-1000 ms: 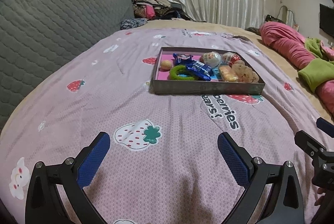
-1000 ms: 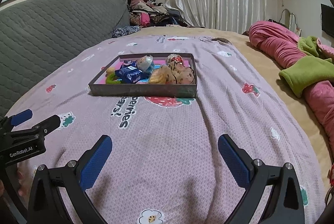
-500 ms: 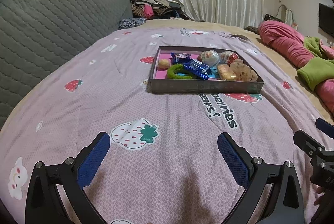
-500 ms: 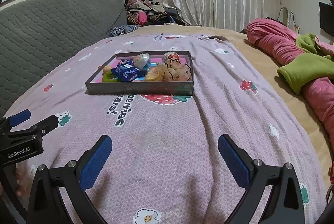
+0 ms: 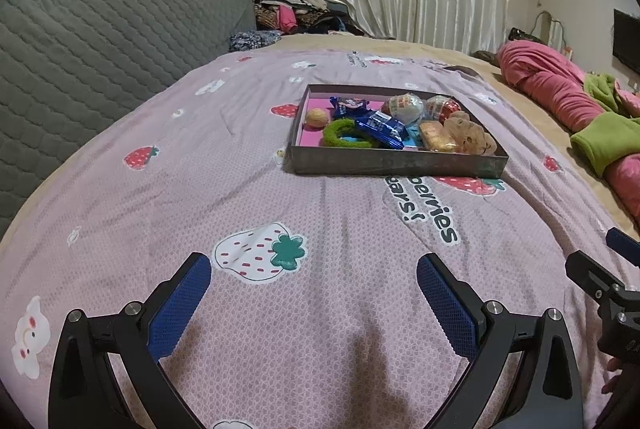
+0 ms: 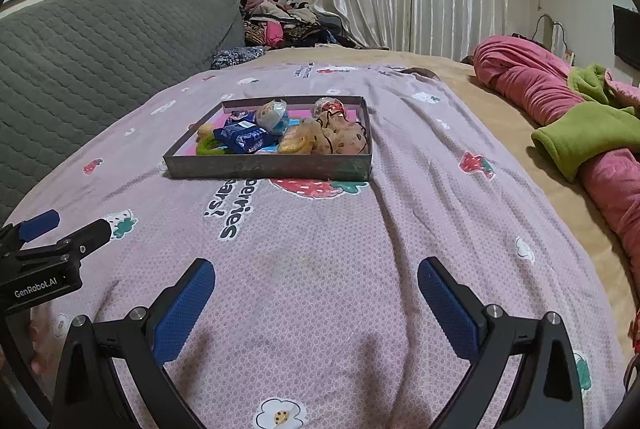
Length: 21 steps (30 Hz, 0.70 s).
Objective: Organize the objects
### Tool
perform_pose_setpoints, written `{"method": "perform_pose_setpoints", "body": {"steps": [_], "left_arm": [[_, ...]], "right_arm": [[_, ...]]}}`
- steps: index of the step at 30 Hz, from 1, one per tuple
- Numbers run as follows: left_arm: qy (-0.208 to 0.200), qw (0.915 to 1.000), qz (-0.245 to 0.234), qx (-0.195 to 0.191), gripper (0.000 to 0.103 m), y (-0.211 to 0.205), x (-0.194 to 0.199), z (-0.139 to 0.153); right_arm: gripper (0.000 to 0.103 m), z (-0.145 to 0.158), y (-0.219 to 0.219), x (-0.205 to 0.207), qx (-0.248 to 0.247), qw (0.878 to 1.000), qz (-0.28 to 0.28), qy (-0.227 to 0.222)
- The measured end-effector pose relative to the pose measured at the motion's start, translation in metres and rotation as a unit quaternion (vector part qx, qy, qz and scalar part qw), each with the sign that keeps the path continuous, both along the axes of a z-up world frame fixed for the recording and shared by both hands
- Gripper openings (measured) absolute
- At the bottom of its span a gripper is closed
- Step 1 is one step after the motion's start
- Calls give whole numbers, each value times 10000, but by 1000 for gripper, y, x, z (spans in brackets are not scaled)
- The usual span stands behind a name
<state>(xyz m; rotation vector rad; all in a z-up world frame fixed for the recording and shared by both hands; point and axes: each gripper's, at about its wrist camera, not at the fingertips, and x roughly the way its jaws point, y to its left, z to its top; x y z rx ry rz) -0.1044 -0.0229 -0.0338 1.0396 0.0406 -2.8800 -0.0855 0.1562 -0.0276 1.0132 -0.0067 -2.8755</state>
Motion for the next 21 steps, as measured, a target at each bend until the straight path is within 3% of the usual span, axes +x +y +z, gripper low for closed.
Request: {"method": "perform_pose_setpoints", "body": {"steps": [21], "left_arm": [[3,9996,-253,84,103,6,0,1]], "right_arm": [[102,-2,0,0,61,10000,2,-42]]}}
